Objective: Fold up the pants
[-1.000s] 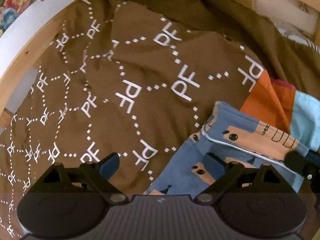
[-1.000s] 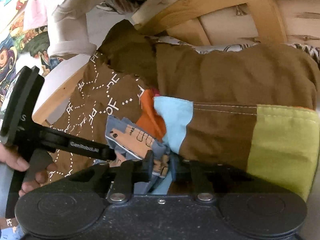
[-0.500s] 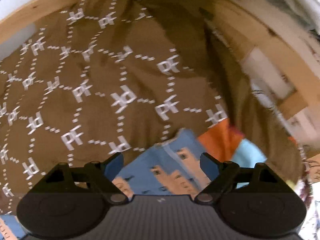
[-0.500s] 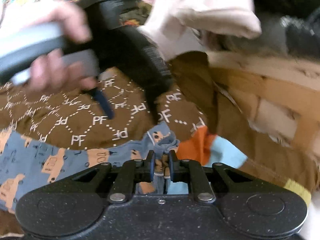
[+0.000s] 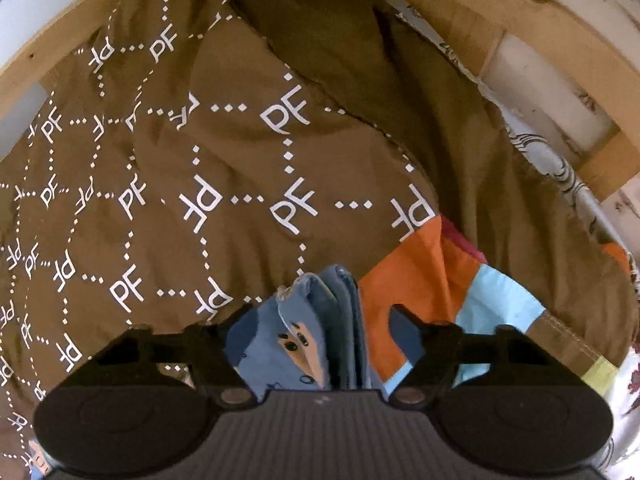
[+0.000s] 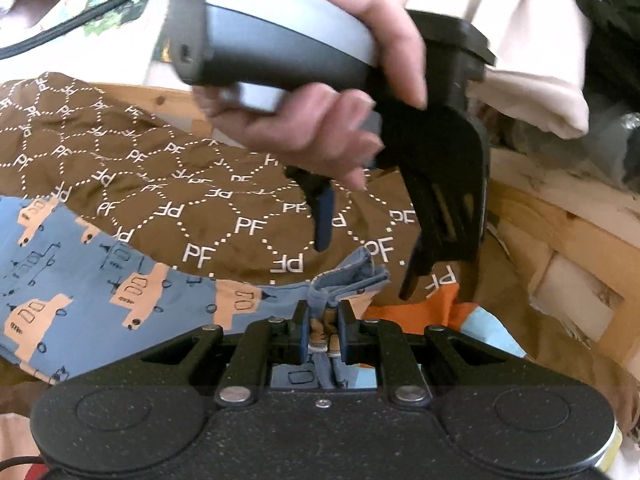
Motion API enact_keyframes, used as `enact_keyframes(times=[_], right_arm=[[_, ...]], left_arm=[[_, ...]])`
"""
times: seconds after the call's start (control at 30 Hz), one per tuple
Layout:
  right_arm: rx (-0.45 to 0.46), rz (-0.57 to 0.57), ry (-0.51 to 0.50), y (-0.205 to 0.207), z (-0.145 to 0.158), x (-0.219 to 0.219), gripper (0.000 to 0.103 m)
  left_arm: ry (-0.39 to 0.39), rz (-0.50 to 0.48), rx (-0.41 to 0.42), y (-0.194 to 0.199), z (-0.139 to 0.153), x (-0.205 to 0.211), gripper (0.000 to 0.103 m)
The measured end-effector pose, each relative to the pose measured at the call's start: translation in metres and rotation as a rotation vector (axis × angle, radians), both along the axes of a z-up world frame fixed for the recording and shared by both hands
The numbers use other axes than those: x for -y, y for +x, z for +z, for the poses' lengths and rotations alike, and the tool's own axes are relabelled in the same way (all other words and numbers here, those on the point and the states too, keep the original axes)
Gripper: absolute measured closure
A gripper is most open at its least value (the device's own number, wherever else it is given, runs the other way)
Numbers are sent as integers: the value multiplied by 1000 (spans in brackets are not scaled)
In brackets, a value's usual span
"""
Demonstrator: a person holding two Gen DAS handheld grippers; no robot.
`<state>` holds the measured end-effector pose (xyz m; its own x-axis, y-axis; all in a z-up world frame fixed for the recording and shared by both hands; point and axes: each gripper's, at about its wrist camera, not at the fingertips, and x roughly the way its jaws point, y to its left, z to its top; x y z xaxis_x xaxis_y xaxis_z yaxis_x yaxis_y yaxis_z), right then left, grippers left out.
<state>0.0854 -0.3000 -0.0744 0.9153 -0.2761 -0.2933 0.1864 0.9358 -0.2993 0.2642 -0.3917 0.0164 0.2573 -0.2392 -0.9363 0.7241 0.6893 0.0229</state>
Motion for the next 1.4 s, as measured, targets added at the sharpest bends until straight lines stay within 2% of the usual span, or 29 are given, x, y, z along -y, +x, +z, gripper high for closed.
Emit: enact_keyframes(times=[0.03, 0.1, 0.2, 0.23, 0.4, 0.53, 0.7, 0.87, 1.1, 1.17, 1.23, 1.27, 1.4], right_arm=[[0, 5, -5, -1, 0, -1, 88], [0, 11, -10, -2, 0, -2, 88], [-1, 20, -11, -4, -1, -2, 88], [0, 25, -10, -5, -2, -2, 88], [30, 68, -17, -13, 3, -8, 88], [39, 131, -40, -22, 5, -23, 88], [31, 236, -82, -36, 10, -50, 88], [-25, 354, -114, -35, 3, -78, 88], [-135, 469, -102, -22, -18, -112, 88], [-160, 478, -100, -21, -23, -116, 88], [-174, 481, -107, -18, -27, -119, 88], [-180, 479, -108, -17, -29, -120, 87], [-206, 478, -112, -15, -33, -121, 80]], left_arm=[[3, 8, -8, 1, -2, 0, 51], [15, 24, -24, 5, -7, -1, 64], [2, 38, -25, 10, -10, -8, 71], [-14, 37, -24, 9, -7, -13, 76], [-120, 37, -27, 8, 6, -53, 81], [-223, 103, -40, 9, 13, -101, 84], [-360, 209, -63, 6, 1, -171, 85], [-411, 289, -82, 8, -23, -234, 85], [-451, 342, -122, 13, -66, -290, 85], [-491, 359, -157, 15, -75, -303, 84], [-524, 387, -186, 19, -82, -312, 74], [-541, 398, -199, 20, -85, -316, 73], [-560, 405, -222, 25, -91, -320, 64]])
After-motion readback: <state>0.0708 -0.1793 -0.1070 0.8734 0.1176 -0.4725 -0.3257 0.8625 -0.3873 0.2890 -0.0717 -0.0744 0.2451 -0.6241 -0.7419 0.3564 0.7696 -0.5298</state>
